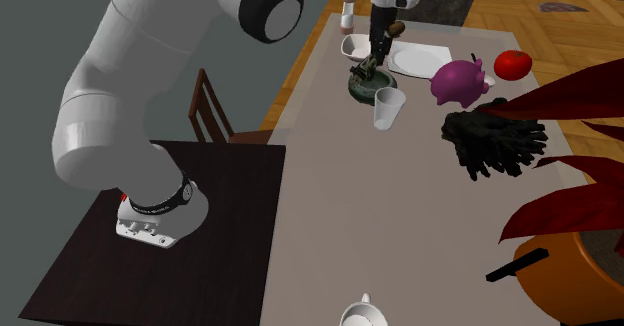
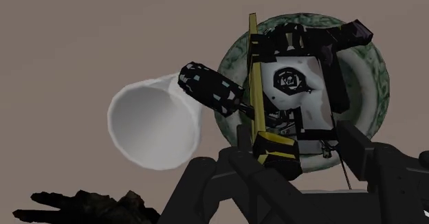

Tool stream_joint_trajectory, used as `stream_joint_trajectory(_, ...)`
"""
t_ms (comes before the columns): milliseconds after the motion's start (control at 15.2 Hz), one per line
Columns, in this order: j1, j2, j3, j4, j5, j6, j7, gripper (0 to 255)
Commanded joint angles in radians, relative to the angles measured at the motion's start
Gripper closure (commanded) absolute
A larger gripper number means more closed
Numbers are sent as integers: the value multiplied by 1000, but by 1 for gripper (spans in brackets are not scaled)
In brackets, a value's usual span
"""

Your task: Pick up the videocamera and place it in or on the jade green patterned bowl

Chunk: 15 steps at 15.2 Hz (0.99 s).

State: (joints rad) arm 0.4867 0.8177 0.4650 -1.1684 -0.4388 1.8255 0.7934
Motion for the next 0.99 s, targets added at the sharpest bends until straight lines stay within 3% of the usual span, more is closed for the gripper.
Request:
stream_joint_trajectory(0, 95, 184, -30, 343, -18, -139, -46, 255)
stream_joint_trajectory(924, 80, 234, -44, 248, -34, -1, -18, 255)
